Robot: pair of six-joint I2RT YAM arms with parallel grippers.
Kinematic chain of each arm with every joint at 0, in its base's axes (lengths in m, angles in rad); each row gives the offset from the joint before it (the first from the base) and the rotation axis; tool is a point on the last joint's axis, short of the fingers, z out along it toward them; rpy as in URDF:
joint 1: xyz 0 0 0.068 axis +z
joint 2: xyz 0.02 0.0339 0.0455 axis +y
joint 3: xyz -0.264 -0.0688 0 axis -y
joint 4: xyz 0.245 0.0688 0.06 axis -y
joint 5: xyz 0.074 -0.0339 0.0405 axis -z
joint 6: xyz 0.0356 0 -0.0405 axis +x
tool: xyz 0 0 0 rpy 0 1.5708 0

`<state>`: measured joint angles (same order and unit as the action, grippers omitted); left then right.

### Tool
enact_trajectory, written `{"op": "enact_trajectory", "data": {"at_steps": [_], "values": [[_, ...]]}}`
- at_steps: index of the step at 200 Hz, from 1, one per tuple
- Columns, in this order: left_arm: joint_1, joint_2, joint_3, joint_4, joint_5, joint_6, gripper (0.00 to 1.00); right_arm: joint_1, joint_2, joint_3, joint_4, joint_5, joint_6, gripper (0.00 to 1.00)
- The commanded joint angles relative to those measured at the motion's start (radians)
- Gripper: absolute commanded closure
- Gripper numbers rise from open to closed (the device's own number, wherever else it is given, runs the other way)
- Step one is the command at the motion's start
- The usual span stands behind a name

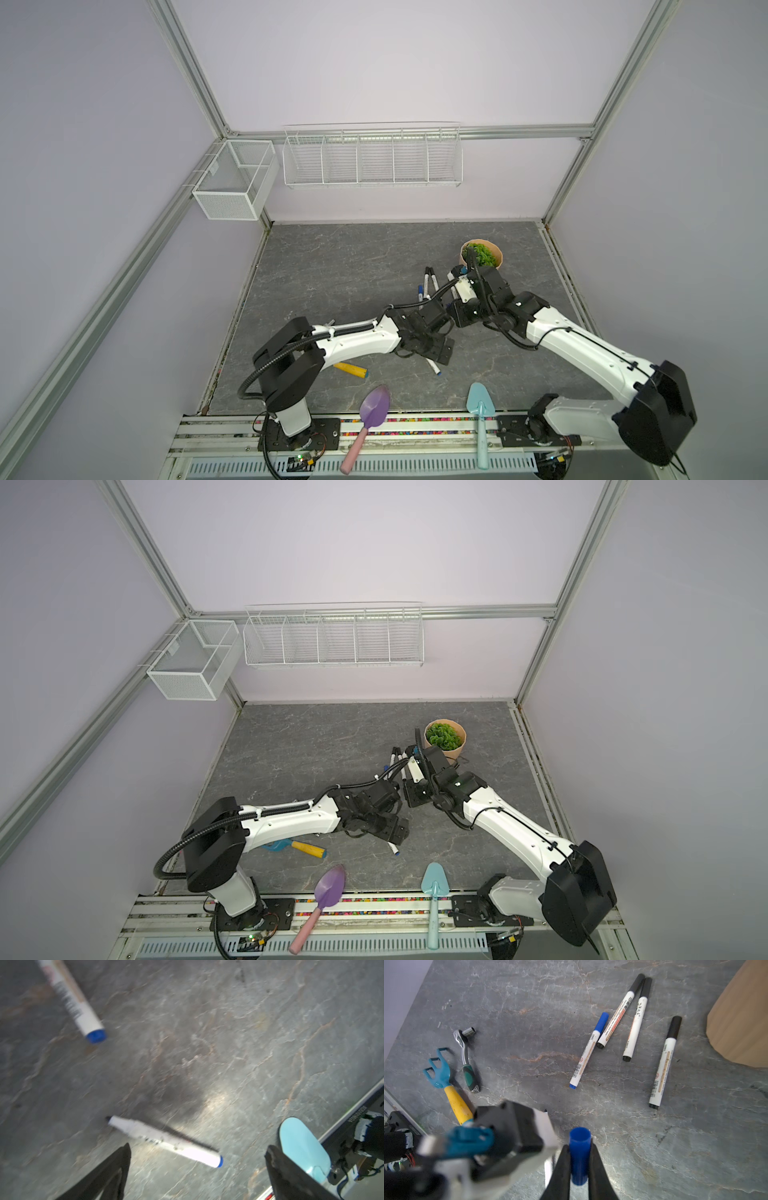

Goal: Insert the pens into the pen caps
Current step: 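Reach the left gripper down and grasp the blue-tipped white marker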

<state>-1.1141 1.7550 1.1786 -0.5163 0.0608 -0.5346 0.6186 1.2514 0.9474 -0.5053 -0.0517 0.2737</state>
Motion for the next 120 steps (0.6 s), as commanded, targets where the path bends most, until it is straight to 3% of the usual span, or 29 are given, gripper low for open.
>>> {"op": "enact_trajectory", "data": {"at_steps": [1,36,85,120], "values": [[0.002,0.044,0.071,-0.093,0.015,0.06,0.0,-0.016,-0.031,-0.02,-0.023,-0.007,0.003,0.93],[-0.009,0.088,0.114,-0.202,-0.089,-0.007,0.0,-0.054,-0.084,-0.06,-0.027,-0.027,0.0,0.93],[-0.019,0.184,0.137,-0.282,-0.105,-0.059,0.03,-0.096,-0.135,-0.062,-0.048,-0.079,-0.012,0.93],[-0.018,0.185,0.111,-0.35,-0.159,-0.123,0.21,-0.102,-0.152,-0.061,-0.066,-0.093,-0.016,0.93]]}}
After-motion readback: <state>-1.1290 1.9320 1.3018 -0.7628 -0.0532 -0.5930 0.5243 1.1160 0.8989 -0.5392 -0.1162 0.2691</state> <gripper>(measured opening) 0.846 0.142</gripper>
